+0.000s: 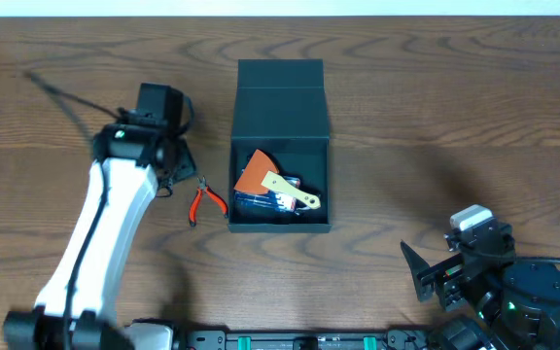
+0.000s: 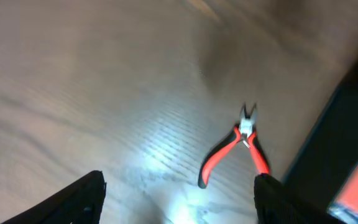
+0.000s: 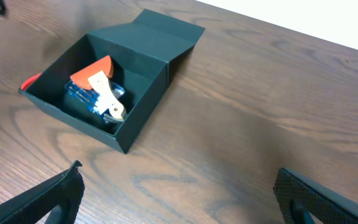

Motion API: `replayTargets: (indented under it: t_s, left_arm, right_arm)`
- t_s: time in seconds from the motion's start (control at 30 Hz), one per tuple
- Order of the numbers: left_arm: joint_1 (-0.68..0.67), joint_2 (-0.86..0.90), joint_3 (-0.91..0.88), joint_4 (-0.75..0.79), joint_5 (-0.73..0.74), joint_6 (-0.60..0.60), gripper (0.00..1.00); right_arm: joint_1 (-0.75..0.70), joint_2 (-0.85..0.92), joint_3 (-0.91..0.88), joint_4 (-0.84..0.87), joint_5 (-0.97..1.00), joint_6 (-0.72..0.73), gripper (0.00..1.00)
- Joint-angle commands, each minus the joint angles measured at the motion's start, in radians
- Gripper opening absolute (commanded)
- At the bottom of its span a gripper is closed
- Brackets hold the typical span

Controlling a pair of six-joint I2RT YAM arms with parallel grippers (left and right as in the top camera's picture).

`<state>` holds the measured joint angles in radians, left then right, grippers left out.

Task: Pack container
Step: 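Open the left gripper and retract it toward the red-black pliers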

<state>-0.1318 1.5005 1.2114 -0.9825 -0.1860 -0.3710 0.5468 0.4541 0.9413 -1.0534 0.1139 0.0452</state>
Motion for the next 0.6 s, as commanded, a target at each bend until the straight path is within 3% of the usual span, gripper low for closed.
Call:
replayTargets:
  t_s: [0.0, 0.57]
  left_arm:
    - [0.015, 0.085, -0.026, 0.02, 0.091, 0.203, 0.75]
    - [0.068, 0.277, -0.069, 0.059, 0.189, 0.222, 0.75]
  right_arm:
    - [-0.007, -0.004, 0.0, 0.002, 0.013, 0.013, 0.99]
    - [-0.007, -0.005, 0.0, 0.002, 0.013, 0.013, 0.99]
